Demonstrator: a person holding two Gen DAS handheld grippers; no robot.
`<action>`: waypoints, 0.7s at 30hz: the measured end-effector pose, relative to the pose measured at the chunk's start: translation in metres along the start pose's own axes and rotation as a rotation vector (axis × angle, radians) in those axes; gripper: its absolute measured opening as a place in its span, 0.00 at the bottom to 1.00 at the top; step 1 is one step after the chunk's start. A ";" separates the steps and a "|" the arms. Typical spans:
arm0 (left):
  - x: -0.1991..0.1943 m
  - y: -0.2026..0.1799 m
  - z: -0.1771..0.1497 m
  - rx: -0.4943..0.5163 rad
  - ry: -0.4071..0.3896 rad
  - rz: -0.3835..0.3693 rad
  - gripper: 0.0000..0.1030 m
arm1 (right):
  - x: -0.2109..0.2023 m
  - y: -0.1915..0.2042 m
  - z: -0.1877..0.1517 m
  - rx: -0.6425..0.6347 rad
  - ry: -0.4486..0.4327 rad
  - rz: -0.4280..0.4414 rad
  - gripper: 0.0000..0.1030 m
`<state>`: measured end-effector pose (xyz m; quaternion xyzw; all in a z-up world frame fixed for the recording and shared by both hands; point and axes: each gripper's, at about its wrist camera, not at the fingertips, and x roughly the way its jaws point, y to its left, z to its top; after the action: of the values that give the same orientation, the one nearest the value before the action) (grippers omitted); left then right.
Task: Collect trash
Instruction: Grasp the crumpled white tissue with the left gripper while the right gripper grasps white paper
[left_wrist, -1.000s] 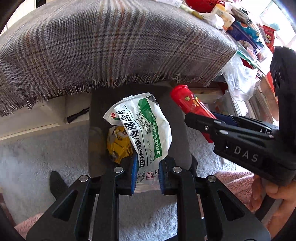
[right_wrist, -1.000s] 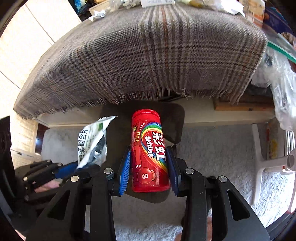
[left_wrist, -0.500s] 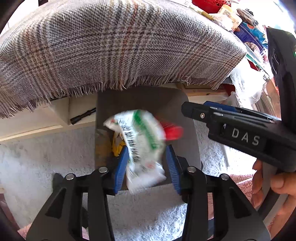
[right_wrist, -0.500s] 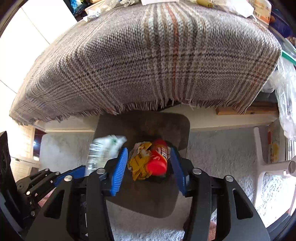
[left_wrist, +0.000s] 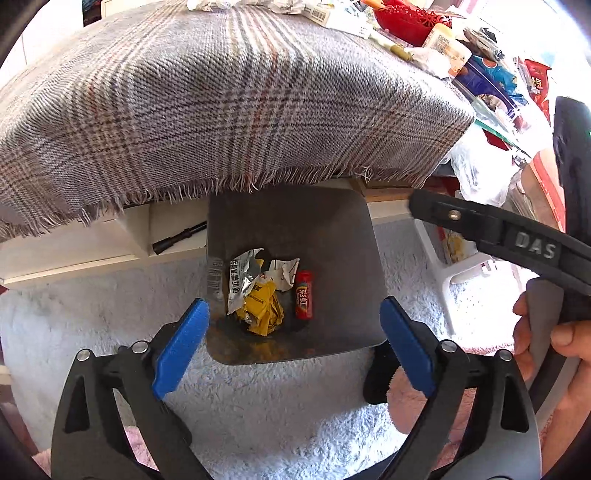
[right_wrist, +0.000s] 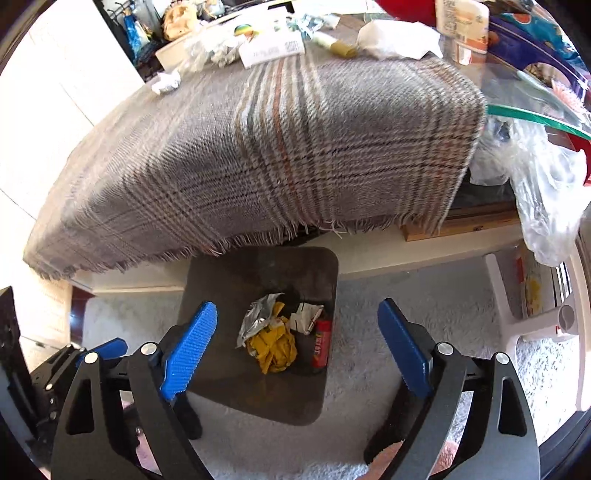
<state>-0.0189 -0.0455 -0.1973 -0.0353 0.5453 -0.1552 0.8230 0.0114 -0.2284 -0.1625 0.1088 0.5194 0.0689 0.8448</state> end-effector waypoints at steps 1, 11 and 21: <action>-0.004 0.000 0.002 0.004 -0.006 0.006 0.86 | -0.004 -0.001 0.000 -0.009 -0.004 -0.006 0.87; -0.059 0.012 0.046 -0.029 -0.130 0.086 0.86 | -0.059 -0.007 0.043 -0.035 -0.105 -0.050 0.87; -0.084 0.022 0.126 -0.032 -0.240 0.131 0.85 | -0.065 -0.018 0.116 0.045 -0.153 -0.047 0.66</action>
<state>0.0705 -0.0134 -0.0767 -0.0310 0.4464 -0.0871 0.8901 0.0860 -0.2735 -0.0604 0.1204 0.4571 0.0287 0.8808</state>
